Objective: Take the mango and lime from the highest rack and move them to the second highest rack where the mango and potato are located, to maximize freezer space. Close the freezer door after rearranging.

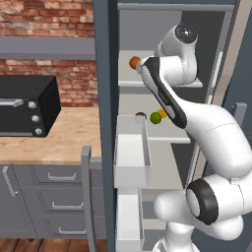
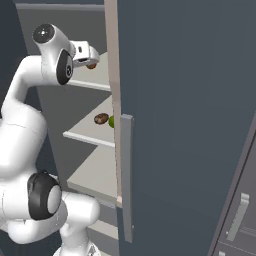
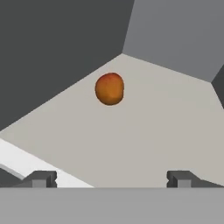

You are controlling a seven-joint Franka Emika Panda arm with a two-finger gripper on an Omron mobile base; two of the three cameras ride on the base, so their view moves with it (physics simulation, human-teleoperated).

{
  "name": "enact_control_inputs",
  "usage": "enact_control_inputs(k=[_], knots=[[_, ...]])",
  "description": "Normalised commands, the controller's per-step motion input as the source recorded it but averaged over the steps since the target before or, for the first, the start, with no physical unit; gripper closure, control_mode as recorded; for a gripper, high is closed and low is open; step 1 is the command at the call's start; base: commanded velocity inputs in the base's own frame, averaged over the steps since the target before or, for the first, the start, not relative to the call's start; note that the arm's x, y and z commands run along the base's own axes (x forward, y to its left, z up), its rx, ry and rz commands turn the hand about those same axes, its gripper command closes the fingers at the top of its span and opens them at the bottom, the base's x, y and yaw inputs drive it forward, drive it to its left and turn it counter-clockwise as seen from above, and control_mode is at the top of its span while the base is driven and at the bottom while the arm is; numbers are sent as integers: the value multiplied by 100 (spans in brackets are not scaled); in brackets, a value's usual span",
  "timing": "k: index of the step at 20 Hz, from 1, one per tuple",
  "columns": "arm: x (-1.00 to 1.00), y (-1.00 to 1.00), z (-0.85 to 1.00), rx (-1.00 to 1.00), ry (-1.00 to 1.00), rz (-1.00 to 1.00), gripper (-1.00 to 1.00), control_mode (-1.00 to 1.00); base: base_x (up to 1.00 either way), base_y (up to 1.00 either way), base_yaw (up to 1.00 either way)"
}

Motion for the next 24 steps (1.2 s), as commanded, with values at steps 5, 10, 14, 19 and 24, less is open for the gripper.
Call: enact_control_inputs(k=[5,10,14,19,24], knots=[[50,1,-11,0,0,1,-100,-100,0,0,0],[49,8,-13,0,0,0,-100,-100,0,0,0],[48,14,-14,0,0,0,-100,-100,0,0,0],[47,5,-13,0,0,0,-100,-100,0,0,0],[51,0,-6,0,0,0,-100,-100,0,0,0]])
